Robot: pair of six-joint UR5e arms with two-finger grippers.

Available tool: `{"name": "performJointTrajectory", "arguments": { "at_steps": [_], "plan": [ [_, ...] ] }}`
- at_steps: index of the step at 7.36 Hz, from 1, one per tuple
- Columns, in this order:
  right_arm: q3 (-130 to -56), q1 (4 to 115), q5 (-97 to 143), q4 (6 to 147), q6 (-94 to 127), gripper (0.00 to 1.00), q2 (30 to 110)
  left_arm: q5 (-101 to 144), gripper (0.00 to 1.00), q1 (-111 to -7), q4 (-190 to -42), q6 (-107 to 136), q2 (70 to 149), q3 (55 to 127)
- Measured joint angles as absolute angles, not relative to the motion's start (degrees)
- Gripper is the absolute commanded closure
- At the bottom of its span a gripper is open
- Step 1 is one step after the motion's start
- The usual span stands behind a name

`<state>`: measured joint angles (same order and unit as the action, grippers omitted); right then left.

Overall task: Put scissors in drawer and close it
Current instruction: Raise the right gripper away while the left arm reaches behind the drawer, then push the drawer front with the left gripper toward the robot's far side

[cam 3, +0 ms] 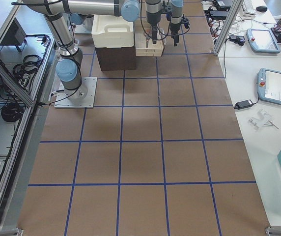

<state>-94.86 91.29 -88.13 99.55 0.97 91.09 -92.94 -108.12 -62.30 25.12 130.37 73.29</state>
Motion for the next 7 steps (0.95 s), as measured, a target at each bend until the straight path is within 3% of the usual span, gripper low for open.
{"name": "performJointTrajectory", "arguments": {
  "at_steps": [7],
  "plan": [
    [-95.45, 91.60, -87.90, 98.23, 0.56, 0.00, 91.45, -90.87, 0.00, -109.76, -73.47, 27.39, 131.16, 72.86]
  ]
}}
